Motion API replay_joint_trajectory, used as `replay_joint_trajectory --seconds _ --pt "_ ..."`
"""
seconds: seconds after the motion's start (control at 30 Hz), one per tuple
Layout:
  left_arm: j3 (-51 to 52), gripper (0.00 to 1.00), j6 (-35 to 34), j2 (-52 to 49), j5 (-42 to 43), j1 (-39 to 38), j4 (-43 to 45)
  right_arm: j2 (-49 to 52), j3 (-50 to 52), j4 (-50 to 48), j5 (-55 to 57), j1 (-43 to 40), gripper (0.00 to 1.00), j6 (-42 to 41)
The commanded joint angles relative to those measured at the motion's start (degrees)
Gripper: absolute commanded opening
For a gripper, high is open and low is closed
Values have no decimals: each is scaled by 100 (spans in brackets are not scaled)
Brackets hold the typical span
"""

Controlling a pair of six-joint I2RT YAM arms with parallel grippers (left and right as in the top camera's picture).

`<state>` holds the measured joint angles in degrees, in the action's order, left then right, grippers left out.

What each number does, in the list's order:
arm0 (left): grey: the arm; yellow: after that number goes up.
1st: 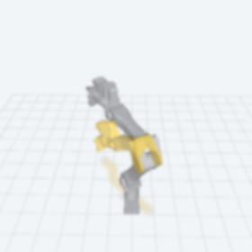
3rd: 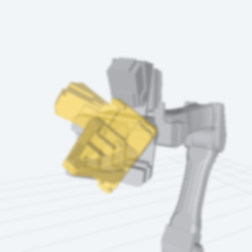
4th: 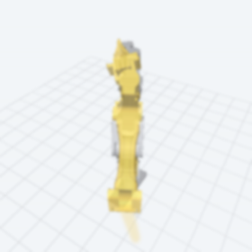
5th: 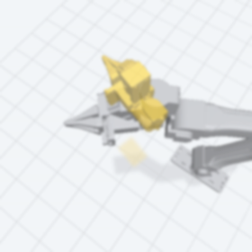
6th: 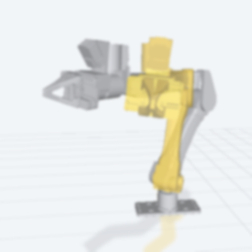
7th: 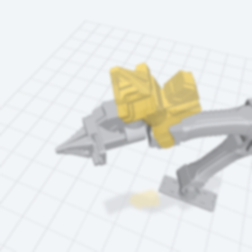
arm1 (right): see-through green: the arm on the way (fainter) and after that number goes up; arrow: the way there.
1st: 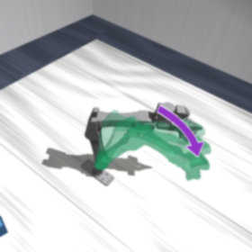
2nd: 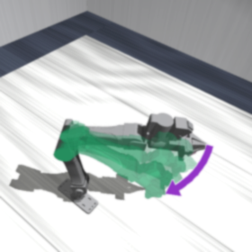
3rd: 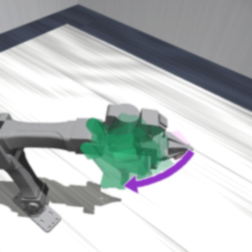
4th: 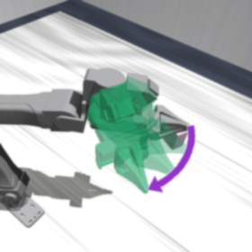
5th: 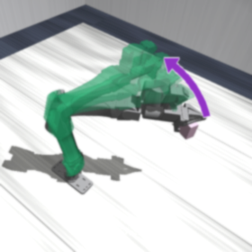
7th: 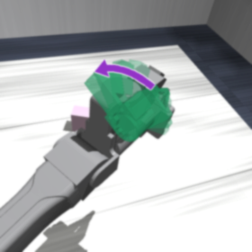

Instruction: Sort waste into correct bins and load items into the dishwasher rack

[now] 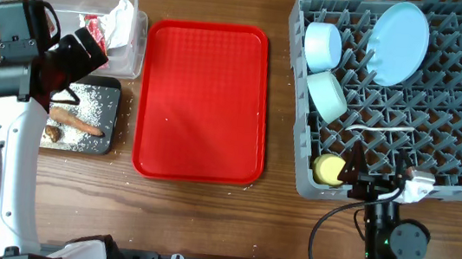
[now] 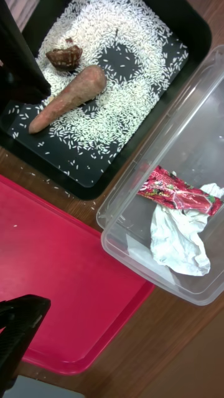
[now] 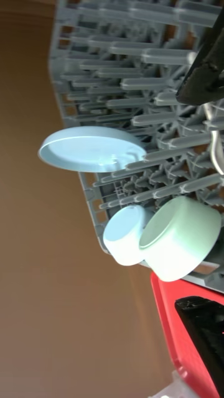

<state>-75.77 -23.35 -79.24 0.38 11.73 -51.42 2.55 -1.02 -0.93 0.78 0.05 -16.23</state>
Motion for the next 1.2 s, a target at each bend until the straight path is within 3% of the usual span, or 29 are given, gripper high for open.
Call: replay_joint_trajectory --seconds 0.0,0.57,0.73,0.8,0.9,1.0,1.03,1.17 --pt "-70 100 66 35 20 -15 11 -238 72 -13 177 -28 100 -713" --pt "-68 100 66 46 20 -15 9 -197 72 24 175 -28 100 -817" --pt "76 100 118 874 -240 -387 107 -197 72 24 175 -28 100 -817" --pt "752 100 498 1447 -232 -778 1134 -197 72 24 177 -28 99 -817" --pt "2531 100 1145 2535 -168 -1388 3388 -197 72 24 175 -28 100 -820" --pt "3851 100 1161 3340 -168 -1445 4750 -197 72 24 177 -28 100 -817" --pt "4909 100 1161 4089 -170 -1445 5504 -197 72 24 177 -28 100 -817" --pt "6465 100 1158 5770 -238 -1379 5890 -197 72 24 177 -28 100 -820"
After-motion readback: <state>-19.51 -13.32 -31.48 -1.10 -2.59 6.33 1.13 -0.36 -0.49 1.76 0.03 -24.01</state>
